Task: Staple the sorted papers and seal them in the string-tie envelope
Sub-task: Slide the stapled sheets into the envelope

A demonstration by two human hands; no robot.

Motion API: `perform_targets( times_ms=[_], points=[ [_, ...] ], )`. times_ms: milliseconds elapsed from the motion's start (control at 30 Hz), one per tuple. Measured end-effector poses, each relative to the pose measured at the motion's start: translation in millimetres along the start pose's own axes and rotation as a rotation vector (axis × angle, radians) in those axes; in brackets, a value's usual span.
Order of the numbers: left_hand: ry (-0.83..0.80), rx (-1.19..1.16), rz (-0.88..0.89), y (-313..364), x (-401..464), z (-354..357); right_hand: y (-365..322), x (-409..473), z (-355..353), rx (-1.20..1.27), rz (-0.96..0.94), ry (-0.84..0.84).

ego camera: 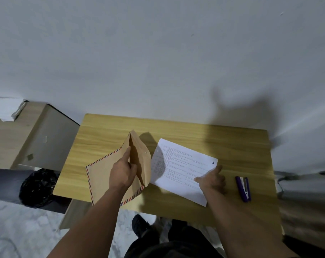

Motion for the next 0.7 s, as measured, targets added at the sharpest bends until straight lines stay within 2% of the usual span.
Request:
perform_targets(
  times_ms=[133,500,600,700],
  points=[
    [-0.005,-0.011,0.007,1.6,-6.4,0.9,0.4,-2.1,-0.6,0.034,-0.014,0.008],
    [0.023,-0.031,-0.015,-4.4,-12.0,-4.3,-1.8,-14.1,-0.3,0.368,-0.202,0.007],
    [0.03,-0.049,-0.002,-4.1,-12.5,-5.5,-10.8,-12.6,-15.2,0.372,-0.244,-0.008],
    [0.045,-0.061,-0.001,-4.3,-12.1,-6.6,-31.9,-10.1,-36.5,0.302,-0.385,-0.01]
  ],
)
Point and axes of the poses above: each hand's wrist, its own x-axis towards the middle knuckle, its own z-axis out of the palm, y = z × x, the point moved 3 cm from there along x, towards the middle knuckle, and after that the axes turned 10 degrees about x, right-handed, at the moved point
